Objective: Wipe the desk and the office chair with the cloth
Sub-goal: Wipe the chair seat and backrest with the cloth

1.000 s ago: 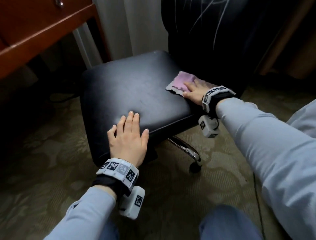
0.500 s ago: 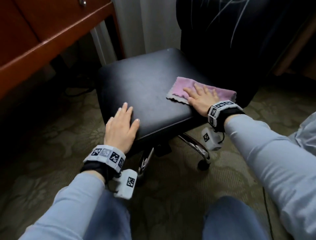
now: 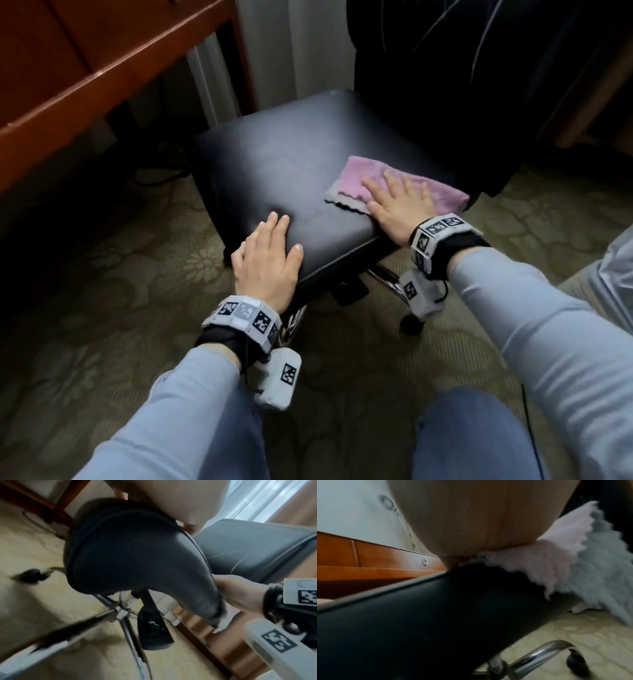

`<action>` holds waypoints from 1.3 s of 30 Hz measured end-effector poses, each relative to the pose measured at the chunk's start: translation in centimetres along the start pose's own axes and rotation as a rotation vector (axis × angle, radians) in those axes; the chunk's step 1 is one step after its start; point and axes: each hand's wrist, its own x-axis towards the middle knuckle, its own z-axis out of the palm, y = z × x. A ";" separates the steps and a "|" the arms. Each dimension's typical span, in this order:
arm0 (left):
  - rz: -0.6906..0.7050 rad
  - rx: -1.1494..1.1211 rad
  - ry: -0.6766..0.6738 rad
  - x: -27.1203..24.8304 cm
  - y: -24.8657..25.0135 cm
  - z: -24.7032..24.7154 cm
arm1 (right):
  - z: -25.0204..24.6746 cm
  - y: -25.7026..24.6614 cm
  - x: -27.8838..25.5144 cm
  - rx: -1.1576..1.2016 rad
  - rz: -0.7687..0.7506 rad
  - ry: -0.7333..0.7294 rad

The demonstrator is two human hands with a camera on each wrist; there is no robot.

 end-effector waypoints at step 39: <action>0.099 0.244 -0.120 -1.2 5.6 1.9 | -0.2 -1.1 -4.5 -0.074 -0.066 -0.066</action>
